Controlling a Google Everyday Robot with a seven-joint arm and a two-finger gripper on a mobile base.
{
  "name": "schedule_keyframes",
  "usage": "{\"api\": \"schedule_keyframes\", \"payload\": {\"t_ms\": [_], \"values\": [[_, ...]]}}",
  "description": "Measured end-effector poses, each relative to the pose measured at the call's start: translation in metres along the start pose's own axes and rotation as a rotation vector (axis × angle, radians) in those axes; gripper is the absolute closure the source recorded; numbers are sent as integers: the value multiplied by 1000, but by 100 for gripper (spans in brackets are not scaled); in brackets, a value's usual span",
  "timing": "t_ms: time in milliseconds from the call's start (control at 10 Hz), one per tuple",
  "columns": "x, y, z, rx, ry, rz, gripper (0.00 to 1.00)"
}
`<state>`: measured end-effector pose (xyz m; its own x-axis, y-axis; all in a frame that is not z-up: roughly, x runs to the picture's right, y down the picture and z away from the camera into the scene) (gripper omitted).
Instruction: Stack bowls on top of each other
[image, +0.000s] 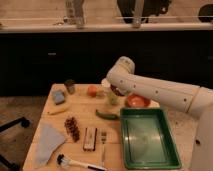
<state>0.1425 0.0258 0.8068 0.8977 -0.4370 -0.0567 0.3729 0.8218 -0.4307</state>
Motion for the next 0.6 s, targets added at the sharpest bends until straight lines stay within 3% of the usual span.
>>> {"api": "schedule_keyframes", "payload": {"t_ms": [200,600], "values": [[23,6,5,-10,12,61,100],[54,25,30,-71,2,160,100]]}}
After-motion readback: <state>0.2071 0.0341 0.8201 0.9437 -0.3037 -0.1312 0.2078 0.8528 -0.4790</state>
